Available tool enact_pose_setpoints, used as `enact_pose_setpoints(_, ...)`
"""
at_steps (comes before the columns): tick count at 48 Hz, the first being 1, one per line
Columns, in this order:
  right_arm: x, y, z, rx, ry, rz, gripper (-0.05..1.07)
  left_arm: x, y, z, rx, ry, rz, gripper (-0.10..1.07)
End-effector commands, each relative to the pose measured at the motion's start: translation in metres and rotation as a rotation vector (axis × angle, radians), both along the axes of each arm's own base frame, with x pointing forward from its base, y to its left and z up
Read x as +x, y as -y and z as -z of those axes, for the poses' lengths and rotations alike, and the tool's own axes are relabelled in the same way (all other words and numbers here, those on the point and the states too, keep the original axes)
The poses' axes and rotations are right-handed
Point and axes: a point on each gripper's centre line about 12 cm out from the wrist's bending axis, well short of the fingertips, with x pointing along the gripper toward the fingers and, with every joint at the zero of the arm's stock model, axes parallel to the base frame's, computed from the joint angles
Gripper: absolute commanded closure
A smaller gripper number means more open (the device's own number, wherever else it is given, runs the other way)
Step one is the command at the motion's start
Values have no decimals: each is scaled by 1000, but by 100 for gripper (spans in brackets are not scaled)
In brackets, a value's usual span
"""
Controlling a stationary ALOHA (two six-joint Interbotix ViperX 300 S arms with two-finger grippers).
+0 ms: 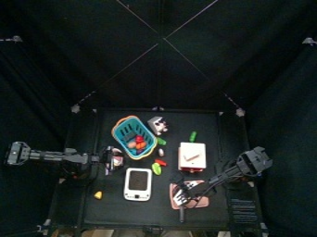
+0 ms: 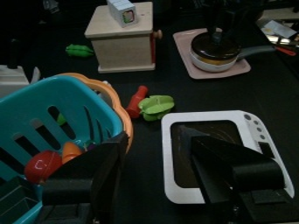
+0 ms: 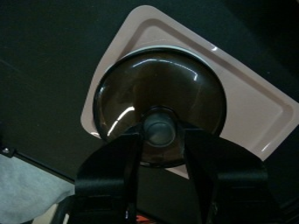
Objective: Put pot lid to right of stove
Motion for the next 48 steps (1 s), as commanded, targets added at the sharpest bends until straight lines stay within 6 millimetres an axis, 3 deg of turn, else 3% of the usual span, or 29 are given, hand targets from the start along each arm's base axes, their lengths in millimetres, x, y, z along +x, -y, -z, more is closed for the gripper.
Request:
enact_pose_setpoints(1, 5, -2, -23, 31, 65, 3, 37, 3, -1, -6, 1, 18, -3, 11)
enact_pose_setpoints(15, 18, 5, -43, 34, 125, 15, 37, 3, -1, -5, 1, 14, -3, 11)
enact_pose_setpoints(26, 37, 40, -60, -28, 204, 48, 37, 3, 0, -5, 1, 12, 0, 11)
enact_pose_setpoints(34, 50, 61, -53, -45, 219, 93, 37, 2, 0, -4, 1, 8, 0, 11)
enact_pose_setpoints(48, 77, 80, -47, -32, 235, 157, 37, 1, 0, -2, -1, 5, 1, 11)
